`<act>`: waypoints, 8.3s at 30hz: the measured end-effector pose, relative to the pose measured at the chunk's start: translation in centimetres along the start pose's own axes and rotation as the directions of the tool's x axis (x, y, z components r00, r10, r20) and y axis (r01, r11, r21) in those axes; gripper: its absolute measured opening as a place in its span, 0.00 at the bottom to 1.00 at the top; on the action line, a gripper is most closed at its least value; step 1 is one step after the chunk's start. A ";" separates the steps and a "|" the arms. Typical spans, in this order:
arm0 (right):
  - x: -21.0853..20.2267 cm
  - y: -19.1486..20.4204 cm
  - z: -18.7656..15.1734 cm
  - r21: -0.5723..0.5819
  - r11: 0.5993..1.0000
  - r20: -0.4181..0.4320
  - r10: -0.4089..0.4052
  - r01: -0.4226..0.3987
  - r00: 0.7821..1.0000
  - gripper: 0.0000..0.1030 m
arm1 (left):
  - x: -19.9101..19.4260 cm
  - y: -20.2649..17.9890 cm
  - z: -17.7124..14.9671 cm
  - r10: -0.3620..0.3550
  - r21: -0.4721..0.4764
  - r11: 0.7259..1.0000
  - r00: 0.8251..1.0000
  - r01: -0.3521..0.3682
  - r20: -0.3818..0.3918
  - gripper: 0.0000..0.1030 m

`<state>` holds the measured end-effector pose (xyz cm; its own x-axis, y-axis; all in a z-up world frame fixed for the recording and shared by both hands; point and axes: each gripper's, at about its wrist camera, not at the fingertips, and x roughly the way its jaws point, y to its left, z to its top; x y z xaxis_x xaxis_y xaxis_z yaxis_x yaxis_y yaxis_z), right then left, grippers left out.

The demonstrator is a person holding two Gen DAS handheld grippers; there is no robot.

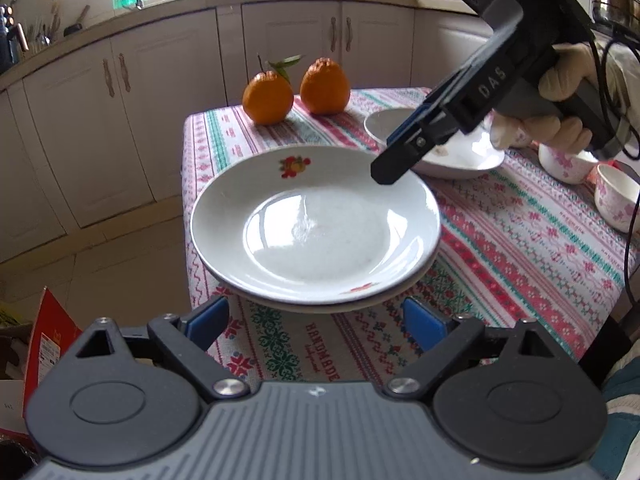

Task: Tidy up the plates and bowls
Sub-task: 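Open the right tool and pull it away from the plate stack, then reach the left tool to the stained white plate and grip its rim, then lift the stained white plate with the left tool, then carry the stained plate in the left tool over the white plate stack, then lower the stained plate onto the stack with the left tool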

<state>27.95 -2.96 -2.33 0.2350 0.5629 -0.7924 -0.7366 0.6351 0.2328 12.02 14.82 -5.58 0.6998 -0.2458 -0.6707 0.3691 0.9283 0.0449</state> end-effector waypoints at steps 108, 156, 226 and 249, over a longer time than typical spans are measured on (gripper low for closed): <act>-2.1 -5.1 -12.8 0.303 0.832 0.149 -0.522 0.464 0.840 0.86 | 27.3 -7.6 24.0 -0.337 0.268 0.799 0.770 0.539 -0.542 0.67; -6.3 2.4 -11.8 0.066 0.927 0.216 -0.373 0.368 0.902 0.86 | 14.2 -2.2 18.9 -0.327 0.130 0.902 0.849 0.411 -0.415 0.67; -1.0 7.7 -8.6 -0.132 0.949 0.200 -0.257 0.286 0.946 0.86 | 10.8 7.0 11.1 -0.280 -0.075 0.959 0.877 0.273 -0.391 0.73; -0.2 7.2 -8.5 -0.118 0.961 0.212 -0.221 0.249 0.952 0.86 | 8.5 8.9 10.7 -0.283 -0.149 0.958 0.889 0.244 -0.359 0.73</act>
<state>17.25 -3.01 -5.26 0.5208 0.5078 -0.6862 -0.7242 0.6884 -0.0402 27.83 18.02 -2.99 0.2983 -0.3808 -0.8752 0.4333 0.8711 -0.2313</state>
